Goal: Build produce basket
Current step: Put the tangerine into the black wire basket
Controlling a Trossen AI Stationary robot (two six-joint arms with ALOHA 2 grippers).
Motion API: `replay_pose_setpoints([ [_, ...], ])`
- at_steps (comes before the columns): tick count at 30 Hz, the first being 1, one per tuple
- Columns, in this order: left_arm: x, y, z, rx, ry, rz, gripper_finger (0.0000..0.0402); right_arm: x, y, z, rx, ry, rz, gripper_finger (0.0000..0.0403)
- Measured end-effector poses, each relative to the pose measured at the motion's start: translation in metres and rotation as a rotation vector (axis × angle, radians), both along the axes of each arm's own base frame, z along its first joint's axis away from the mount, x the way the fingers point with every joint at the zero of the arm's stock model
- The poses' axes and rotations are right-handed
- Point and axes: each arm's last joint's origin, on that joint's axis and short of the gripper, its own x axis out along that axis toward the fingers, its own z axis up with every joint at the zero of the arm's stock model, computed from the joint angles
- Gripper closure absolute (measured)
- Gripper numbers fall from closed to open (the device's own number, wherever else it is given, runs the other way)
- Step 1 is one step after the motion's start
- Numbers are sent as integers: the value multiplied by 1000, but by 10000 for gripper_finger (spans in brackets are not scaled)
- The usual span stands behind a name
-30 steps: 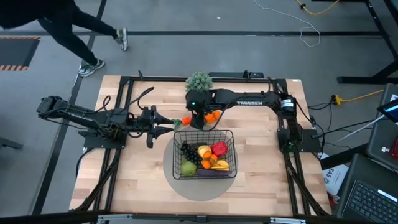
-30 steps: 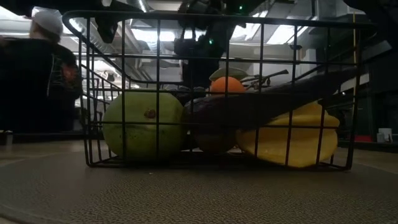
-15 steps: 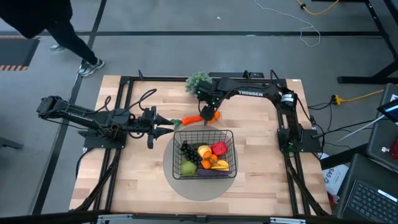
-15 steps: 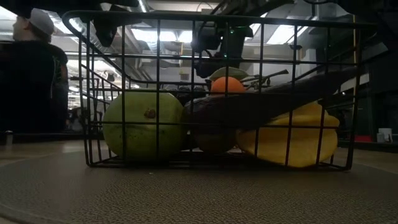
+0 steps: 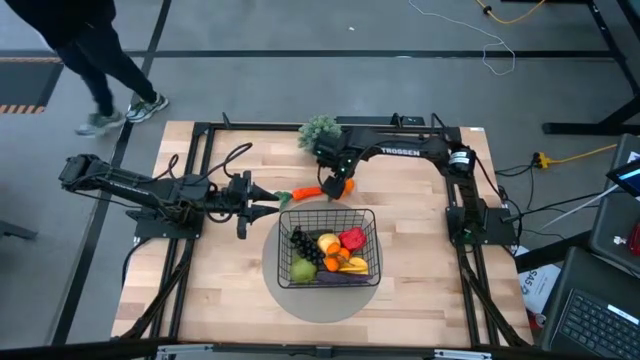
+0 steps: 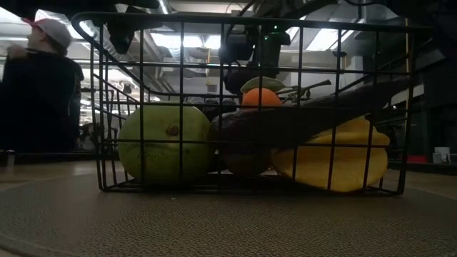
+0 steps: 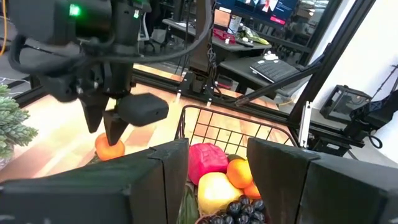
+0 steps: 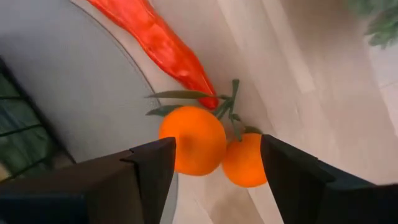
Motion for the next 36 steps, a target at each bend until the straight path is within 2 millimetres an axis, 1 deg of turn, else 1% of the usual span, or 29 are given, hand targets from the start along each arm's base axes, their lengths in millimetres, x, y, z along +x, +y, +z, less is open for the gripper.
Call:
replay_pose_setpoints([
  [3, 0, 0, 0, 0, 1, 0, 250, 3, 2, -8, 38, 8, 10, 179],
  [8, 0, 0, -1, 2, 14, 0, 250, 6, 5, -16, 53, 26, 21, 179],
  [13, 0, 0, -2, 4, 20, 0, 250, 6, 4, -19, 57, 33, -1, 183],
  [16, 0, 0, -3, 5, 31, 0, 250, 6, 4, -19, 57, 33, -1, 205],
  [23, 0, 0, -3, 6, 34, 0, 250, 6, 4, -18, 57, 34, 2, 289],
  [26, 0, 0, -3, 6, 34, 0, 250, 4, 5, -17, 57, 51, 29, 306],
  [28, 0, 0, -3, 6, 34, 0, 250, 1, 6, -13, 67, 93, 31, 308],
  [30, 0, 0, -3, 6, 34, 0, 250, -3, 7, -5, 62, 146, 27, 312],
  [32, 0, 0, -3, 6, 34, 0, 250, -4, 5, 9, 25, 171, 15, 312],
  [34, 0, 0, -3, 6, 34, 0, 250, -6, 5, 25, -9, 201, 10, 312],
  [36, 0, 0, -3, 6, 34, 0, 250, -6, 4, 44, -36, 190, 3, 312],
])
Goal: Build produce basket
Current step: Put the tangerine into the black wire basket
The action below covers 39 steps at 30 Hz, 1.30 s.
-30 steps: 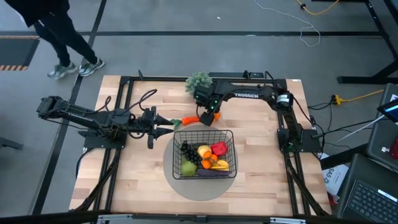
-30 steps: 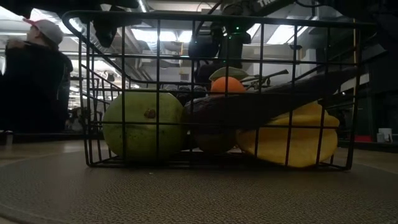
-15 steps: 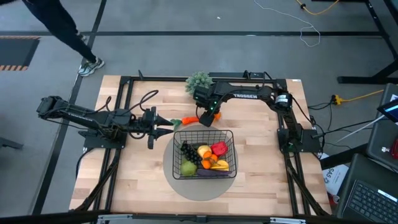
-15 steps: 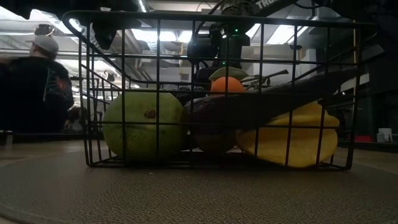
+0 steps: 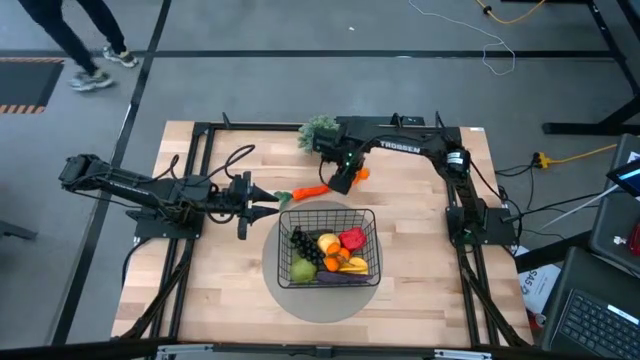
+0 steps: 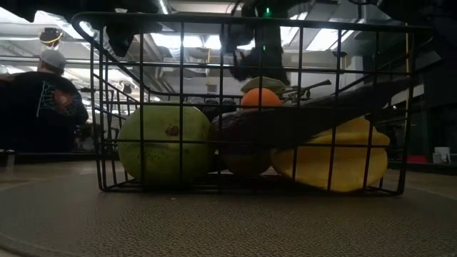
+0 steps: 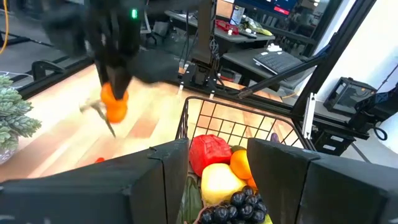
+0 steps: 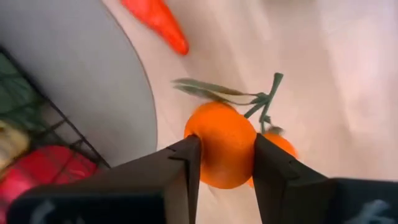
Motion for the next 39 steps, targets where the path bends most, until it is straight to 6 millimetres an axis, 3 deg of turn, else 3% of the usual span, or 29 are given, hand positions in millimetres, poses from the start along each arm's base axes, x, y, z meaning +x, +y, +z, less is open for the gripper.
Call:
replay_pose_setpoints([
  [8, 0, 0, 0, 0, 0, 0, 250, -3, 11, 74, 5, -160, -20, 312],
  [13, 0, 0, 0, 0, 0, 0, 250, -8, 39, 106, 186, -320, 117, 312],
  [20, 0, 0, 0, 26, 4, -1, 250, -14, 93, 121, 305, -350, 236, 312],
  [28, 0, 0, 0, 26, 5, -1, 250, -15, 150, 121, 301, -312, 296, 311],
  [34, 0, 0, 0, 26, 5, -1, 250, -18, 176, 120, 184, -295, 273, 311],
  [39, 0, 0, 0, 26, 5, -1, 250, -17, 179, 120, 18, -319, 231, 311],
])
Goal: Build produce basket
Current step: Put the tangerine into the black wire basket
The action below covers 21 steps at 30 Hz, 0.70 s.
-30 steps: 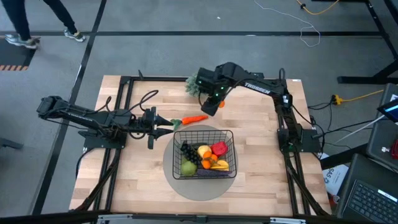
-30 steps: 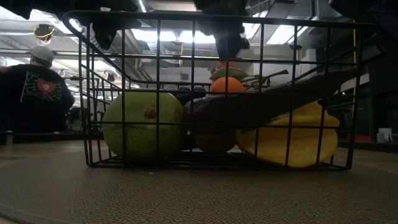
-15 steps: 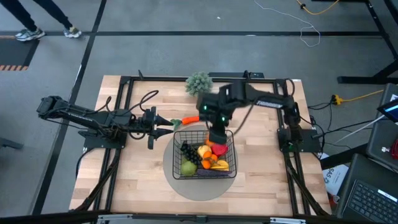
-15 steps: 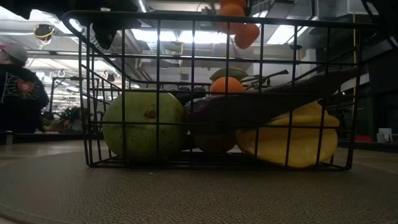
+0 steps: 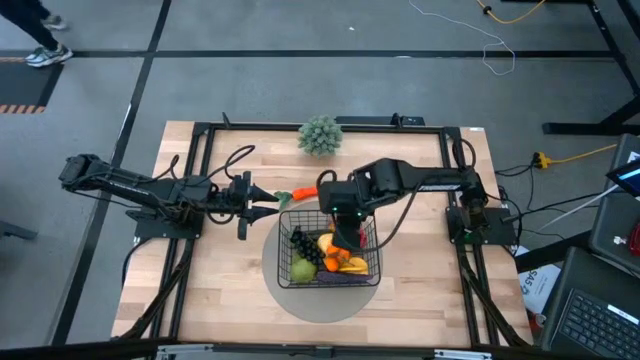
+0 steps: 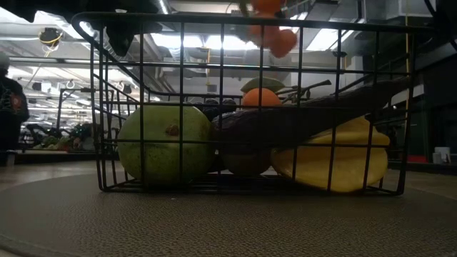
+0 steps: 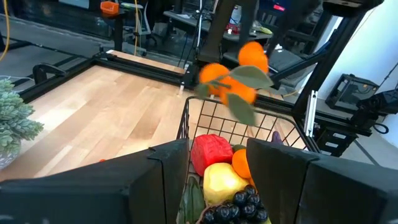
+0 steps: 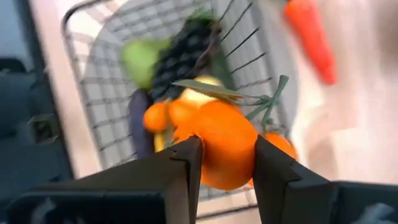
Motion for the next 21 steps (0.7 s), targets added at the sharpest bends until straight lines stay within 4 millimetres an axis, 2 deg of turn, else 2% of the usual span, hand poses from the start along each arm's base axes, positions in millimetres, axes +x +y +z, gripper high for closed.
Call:
replay_pose_setpoints([
  [3, 0, 0, 0, 0, 0, 0, 250, 5, 0, 2, -8, -61, -4, 311],
  [9, 0, 0, 0, 0, 0, 0, 250, 20, 4, 9, 27, -223, 107, 311],
  [14, 0, 0, 0, 0, 0, 0, 250, 24, 4, 12, 2, -281, 167, 311],
  [21, 0, 0, 0, 0, 0, 0, 250, 27, 8, 14, 65, -320, 276, 311],
])
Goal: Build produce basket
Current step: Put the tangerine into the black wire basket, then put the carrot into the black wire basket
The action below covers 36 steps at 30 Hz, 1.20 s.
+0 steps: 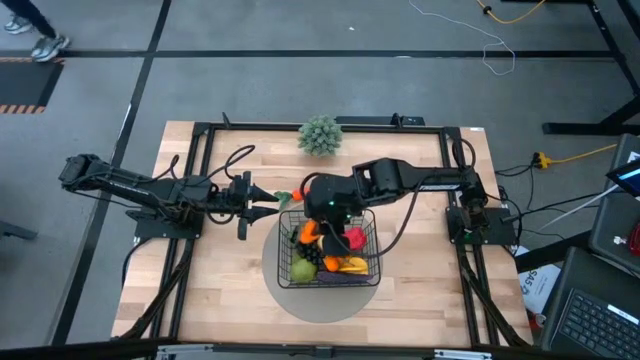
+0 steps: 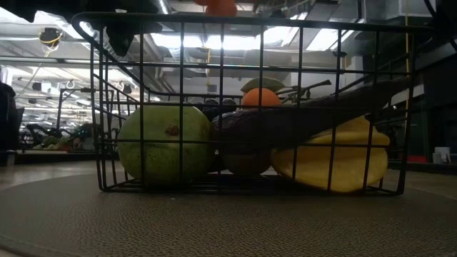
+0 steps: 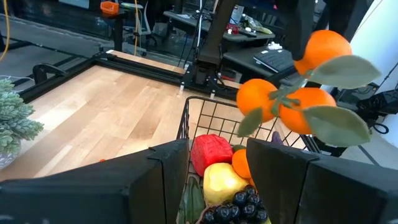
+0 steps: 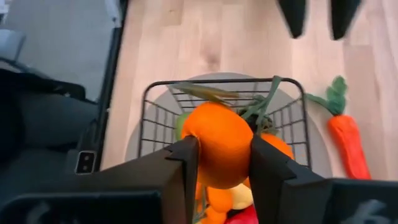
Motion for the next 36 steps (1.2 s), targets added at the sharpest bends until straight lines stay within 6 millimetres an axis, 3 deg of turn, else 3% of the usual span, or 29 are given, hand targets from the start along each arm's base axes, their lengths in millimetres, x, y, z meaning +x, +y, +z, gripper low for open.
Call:
replay_pose_setpoints([
  [10, 0, 0, 0, 0, 0, 0, 250, 1, 0, 0, -63, -31, 90, 302],
  [23, 0, 0, 0, -4, 0, 0, 250, 4, 1, 3, -49, -67, 78, 202],
  [36, 0, 0, 0, -4, 0, 0, 250, 1, 0, 1, -46, -36, 68, 197],
])
